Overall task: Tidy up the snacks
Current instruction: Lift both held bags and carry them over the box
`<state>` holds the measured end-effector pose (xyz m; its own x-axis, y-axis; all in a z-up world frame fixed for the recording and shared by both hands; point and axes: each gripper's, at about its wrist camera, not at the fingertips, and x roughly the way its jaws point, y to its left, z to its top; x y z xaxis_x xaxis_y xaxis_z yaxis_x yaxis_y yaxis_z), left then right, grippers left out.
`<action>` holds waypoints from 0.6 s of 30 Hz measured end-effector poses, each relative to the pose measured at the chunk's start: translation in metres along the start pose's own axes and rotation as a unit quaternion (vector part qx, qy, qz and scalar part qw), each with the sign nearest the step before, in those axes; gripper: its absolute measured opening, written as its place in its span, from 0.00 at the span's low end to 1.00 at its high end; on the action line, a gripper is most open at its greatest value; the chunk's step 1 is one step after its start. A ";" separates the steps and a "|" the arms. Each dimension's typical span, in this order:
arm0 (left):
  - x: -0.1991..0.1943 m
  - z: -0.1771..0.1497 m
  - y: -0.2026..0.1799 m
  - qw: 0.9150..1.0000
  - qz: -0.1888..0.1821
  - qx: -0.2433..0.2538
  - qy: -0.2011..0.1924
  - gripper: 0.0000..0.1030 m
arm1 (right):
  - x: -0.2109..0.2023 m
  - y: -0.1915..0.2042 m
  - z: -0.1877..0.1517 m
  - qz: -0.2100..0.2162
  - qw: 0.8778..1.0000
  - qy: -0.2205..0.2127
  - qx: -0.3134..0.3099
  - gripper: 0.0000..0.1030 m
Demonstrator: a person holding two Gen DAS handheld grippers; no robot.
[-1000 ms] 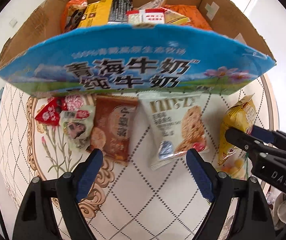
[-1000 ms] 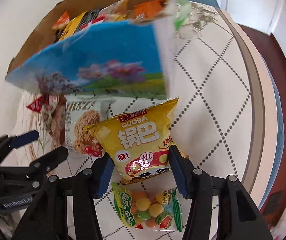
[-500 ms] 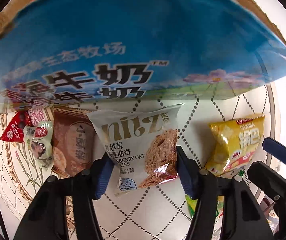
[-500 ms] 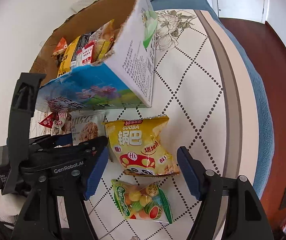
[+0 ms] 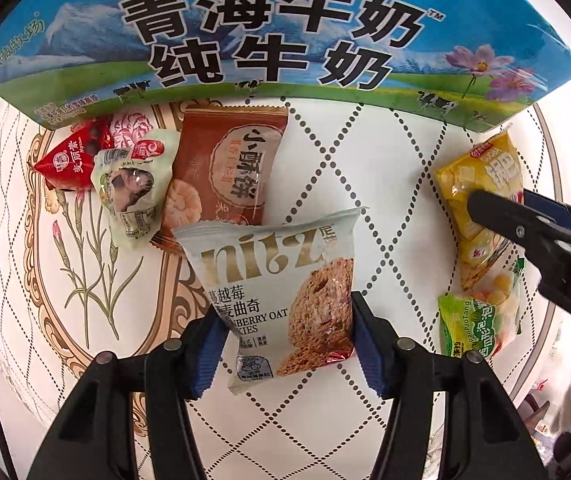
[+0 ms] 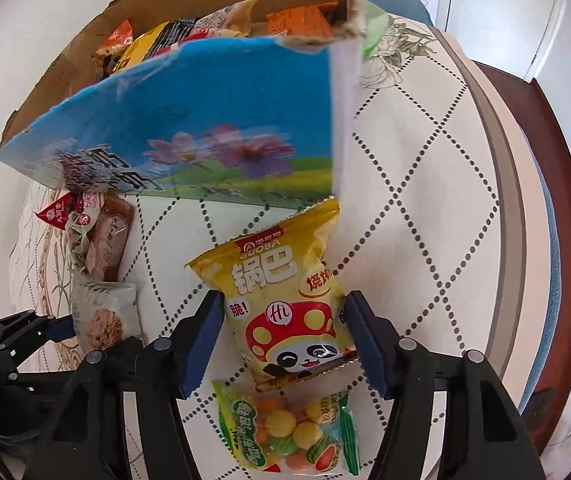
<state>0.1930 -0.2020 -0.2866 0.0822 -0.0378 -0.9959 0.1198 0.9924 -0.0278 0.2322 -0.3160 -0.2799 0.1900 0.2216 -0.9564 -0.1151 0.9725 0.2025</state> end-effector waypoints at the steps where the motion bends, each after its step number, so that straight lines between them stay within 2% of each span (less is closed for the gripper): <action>1: -0.002 -0.006 0.004 1.000 0.001 0.002 -0.003 0.54 | -0.001 0.003 0.000 0.005 1.000 0.010 0.001 0.59; 4: 0.008 -0.018 0.022 1.000 -0.004 0.002 -0.004 0.54 | 0.003 0.001 -0.005 0.059 0.996 0.052 0.040 0.59; 6: 0.012 -0.018 0.025 1.000 -0.011 -0.001 0.001 0.54 | 0.010 -0.009 -0.011 0.112 0.986 0.080 0.092 0.60; 7: 0.017 -0.019 0.035 1.000 -0.014 -0.002 0.005 0.55 | 0.011 -0.010 -0.013 0.121 0.984 0.084 0.098 0.64; 8: 0.025 -0.021 0.041 1.000 -0.017 -0.004 0.010 0.55 | 0.010 -0.009 -0.013 0.111 0.987 0.079 0.084 0.73; 10: 0.035 -0.022 0.047 1.000 -0.024 -0.007 0.014 0.56 | 0.003 -0.002 -0.015 0.076 0.993 0.066 0.057 0.79; 14: 0.048 -0.020 0.051 0.999 -0.031 -0.005 0.005 0.56 | 0.004 0.018 -0.017 0.078 0.995 0.062 0.020 0.79; 18: 0.050 -0.027 0.053 0.999 -0.032 0.000 -0.006 0.54 | 0.016 0.040 -0.018 0.041 0.997 0.058 -0.015 0.79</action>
<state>0.1772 -0.1478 -0.3399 0.0854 -0.1018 -0.9911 0.1256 0.9879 -0.0907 0.2133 -0.2752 -0.2913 0.0652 0.2892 -0.9550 -0.1554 0.9483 0.2766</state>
